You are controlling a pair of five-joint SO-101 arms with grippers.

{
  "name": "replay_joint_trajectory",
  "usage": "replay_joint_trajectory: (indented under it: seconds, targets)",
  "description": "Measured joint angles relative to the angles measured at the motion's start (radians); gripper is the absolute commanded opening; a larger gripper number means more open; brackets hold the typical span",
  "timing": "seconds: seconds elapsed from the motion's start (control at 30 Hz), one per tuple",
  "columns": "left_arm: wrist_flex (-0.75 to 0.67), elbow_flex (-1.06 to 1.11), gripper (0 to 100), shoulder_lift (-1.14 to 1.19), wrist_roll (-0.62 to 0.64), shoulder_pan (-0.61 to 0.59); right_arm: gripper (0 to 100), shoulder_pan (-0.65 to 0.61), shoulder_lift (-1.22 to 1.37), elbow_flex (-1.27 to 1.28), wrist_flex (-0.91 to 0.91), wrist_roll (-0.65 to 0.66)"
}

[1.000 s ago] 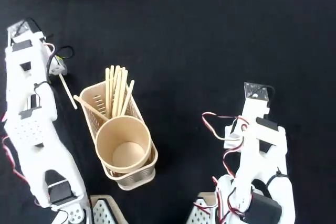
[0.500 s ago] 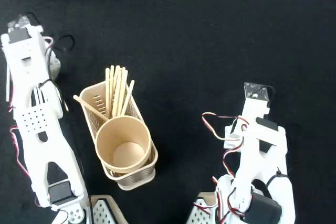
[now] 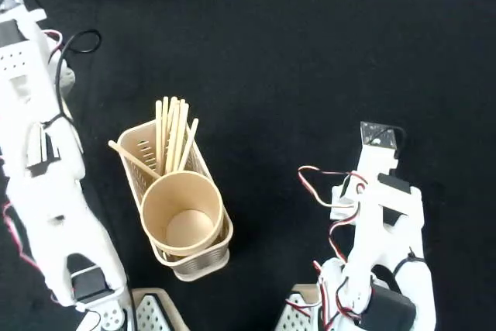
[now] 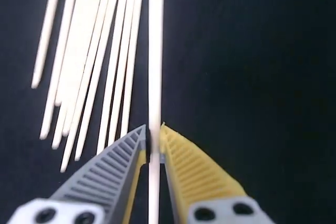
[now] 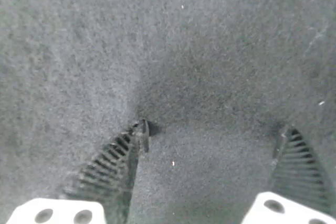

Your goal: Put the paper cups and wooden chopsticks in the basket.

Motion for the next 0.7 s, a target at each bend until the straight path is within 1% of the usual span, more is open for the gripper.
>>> replay_joint_trajectory:
  seconds: [0.13, 0.2, 0.33, 0.47, 0.53, 0.7]
  targets:
    - [0.0, 0.287, 3, -0.353, -0.054, 0.015, 38.2, 0.0, 0.0, 0.0, 0.0, 0.0]
    - [-0.011, 0.385, 3, -0.526, -0.083, 0.04, 38.2, 0.0, 0.0, 0.0, 0.0, 0.0]
    - [-0.086, 0.552, 3, -0.824, -0.109, 0.052, 38.2, 0.0, 0.0, 0.0, 0.0, 0.0]
    - [-0.189, 0.744, 3, -1.076, -0.132, 0.057, 38.2, 0.0, 0.0, 0.0, 0.0, 0.0]
    - [-0.241, 0.862, 3, -1.211, -0.132, 0.086, 38.2, 0.0, 0.0, 0.0, 0.0, 0.0]
    - [-0.436, 1.189, 3, -1.599, -0.133, 0.175, 38.2, 0.0, 0.0, 0.0, 0.0, 0.0]
